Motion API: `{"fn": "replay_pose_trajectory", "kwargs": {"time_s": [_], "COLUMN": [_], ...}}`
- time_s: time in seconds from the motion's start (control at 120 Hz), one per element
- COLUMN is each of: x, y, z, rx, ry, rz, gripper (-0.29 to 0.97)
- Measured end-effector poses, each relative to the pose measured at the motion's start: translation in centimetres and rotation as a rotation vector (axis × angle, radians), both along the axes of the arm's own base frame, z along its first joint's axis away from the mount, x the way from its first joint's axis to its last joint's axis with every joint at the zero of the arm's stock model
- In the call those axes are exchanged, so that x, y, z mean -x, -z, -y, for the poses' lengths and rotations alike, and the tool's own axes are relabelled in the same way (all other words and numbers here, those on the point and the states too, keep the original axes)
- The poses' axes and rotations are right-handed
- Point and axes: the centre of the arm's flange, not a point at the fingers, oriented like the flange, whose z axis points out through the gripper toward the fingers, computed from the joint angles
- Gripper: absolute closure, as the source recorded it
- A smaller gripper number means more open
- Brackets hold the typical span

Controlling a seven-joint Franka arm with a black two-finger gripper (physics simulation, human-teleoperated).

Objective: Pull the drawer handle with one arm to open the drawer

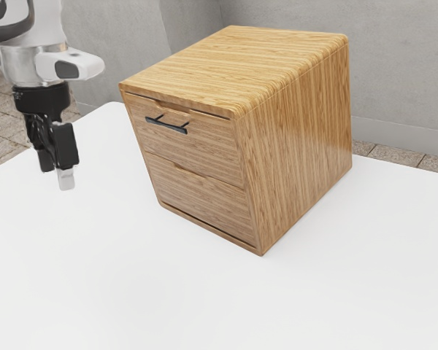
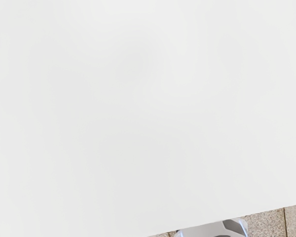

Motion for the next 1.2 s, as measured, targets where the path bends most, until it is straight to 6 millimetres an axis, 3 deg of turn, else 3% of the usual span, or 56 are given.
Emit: {"fn": "replay_pose_trajectory", "kwargs": {"time_s": [0.158,0.267,0.358,0.483,0.767,0.933,1.2], "x": [-1.5,-1.9,-1.8,-3.0,-6.4,-7.9,-9.1], "y": [-0.8,-1.3,0.2,1.5,0.1,0.7,2.4], "z": [-2.2,-1.5,-1.1,-3.1,-3.5,-4.2,-2.9], "rx": [0.022,0.029,0.053,0.098,-0.017,-0.076,-0.109], "ry": [0.138,0.285,0.441,0.656,1.133,1.318,1.560], "rz": [0.159,0.222,0.280,0.440,0.698,0.745,0.758], "gripper": [0.00,0.00,0.00,0.01,0.34,0.41,0.50]}}
